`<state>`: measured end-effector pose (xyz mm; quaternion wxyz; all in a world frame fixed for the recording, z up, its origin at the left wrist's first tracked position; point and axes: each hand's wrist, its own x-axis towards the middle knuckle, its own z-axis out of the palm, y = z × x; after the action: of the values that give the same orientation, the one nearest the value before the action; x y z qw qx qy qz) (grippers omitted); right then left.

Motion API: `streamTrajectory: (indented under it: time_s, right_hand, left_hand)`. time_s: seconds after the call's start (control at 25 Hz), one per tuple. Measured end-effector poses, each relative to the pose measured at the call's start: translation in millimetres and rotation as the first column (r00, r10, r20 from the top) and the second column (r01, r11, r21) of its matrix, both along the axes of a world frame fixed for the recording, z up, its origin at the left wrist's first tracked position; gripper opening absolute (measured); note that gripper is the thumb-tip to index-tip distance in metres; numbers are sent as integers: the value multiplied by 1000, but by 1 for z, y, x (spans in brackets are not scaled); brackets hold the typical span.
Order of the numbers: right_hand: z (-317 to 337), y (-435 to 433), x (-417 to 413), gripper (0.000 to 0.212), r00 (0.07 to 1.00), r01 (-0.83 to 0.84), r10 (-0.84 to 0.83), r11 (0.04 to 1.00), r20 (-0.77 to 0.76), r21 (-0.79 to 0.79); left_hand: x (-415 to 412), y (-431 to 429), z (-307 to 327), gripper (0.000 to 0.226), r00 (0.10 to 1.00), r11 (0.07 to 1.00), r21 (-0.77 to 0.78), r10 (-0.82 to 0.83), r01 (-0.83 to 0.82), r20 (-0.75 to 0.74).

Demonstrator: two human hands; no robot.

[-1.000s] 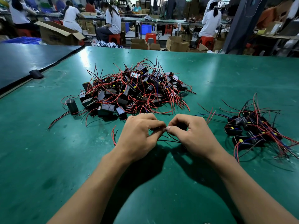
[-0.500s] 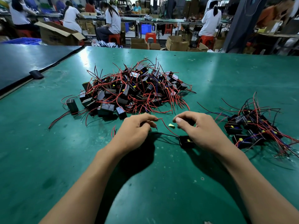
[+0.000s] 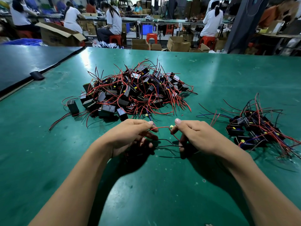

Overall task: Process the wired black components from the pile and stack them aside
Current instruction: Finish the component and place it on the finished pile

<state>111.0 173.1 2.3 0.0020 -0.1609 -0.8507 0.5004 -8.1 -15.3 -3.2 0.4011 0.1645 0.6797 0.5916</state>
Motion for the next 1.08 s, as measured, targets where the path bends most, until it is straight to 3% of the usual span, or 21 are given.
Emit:
streamTrajectory:
  time_s: [0.12, 0.2, 0.28, 0.36, 0.44, 0.52, 0.64, 0.8, 0.92, 1.08]
  right_hand:
    - [0, 1, -3, 59, 999, -42, 40, 973, 13, 225]
    - [0, 1, -3, 60, 997, -81, 79, 953, 19, 291]
    - [1, -1, -1, 62, 994, -103, 105, 961, 3, 258]
    - [0, -2, -1, 62, 992, -45, 70, 974, -108, 221]
    - [0, 1, 0, 47, 957, 20, 30, 985, -288, 171]
    - [2, 4, 2, 26, 928, -53, 92, 992, -361, 115]
    - [1, 4, 4, 16, 932, -166, 210, 972, -296, 167]
    - [-2, 5, 0, 21, 934, -119, 219, 935, -282, 333]
    - [-4, 5, 0, 14, 924, -156, 293, 875, -245, 459]
    - [-5, 6, -1, 12, 924, -181, 324, 839, -204, 513]
  left_hand:
    - [1, 1, 0, 23, 999, 1000, 20, -19, 18, 48]
    - [3, 2, 0, 16, 997, 999, 44, -32, 29, 64]
    - [3, 3, -1, 16, 997, 997, 67, -42, 37, 70]
    - [3, 2, -1, 19, 997, 996, 86, -44, 38, 71]
    - [5, 1, 0, 25, 998, 994, 97, -47, 44, 35]
    - [7, 0, 0, 29, 996, 996, 64, -58, 62, -70]
    - [8, 1, -1, 26, 987, 998, 21, -55, 59, -150]
    - [9, 2, 0, 21, 983, 998, -1, -62, 63, -173]
    - [11, 1, 0, 19, 976, 998, -19, -65, 63, -206]
    - [11, 3, 0, 18, 966, 998, -48, -60, 49, -251]
